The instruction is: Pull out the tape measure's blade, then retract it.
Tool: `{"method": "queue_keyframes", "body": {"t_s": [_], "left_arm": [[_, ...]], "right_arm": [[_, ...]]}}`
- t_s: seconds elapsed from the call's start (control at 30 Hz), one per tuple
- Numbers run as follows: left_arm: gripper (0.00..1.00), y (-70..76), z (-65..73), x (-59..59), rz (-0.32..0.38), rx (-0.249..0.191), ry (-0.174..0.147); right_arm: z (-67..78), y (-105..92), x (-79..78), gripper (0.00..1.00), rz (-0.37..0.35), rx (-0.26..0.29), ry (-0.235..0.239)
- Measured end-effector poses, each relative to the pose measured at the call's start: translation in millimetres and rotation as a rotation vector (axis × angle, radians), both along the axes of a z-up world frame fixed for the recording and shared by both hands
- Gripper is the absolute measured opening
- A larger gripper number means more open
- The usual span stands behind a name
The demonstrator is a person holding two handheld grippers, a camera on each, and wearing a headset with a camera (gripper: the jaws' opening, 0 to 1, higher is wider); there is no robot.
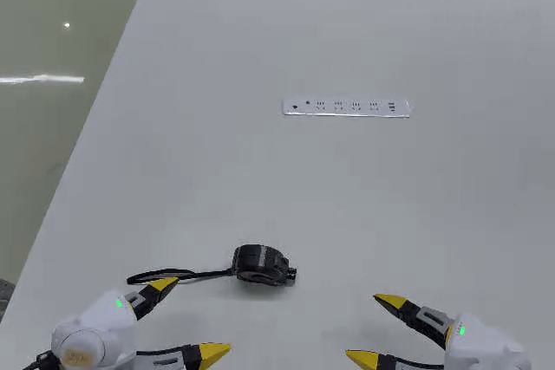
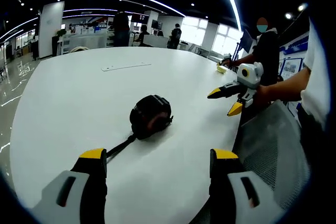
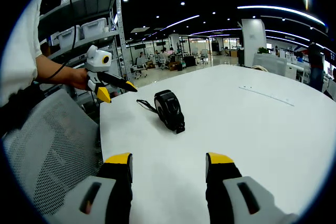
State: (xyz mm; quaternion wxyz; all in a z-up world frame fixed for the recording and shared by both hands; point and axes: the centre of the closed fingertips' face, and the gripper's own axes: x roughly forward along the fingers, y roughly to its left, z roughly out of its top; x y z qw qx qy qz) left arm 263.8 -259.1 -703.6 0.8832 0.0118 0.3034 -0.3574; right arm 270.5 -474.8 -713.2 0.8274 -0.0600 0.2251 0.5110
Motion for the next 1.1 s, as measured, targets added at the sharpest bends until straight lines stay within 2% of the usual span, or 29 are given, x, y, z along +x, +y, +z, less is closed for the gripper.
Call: {"method": "queue_keyframes", "body": {"t_s": [1.1], "left_arm": [[0.80,-15.5,-8.2,22.3,-0.158,0.046,0.014]], "right_arm": [[-9.4,17.9,15.2,0.56,0.072,0.005,0.014]]}}
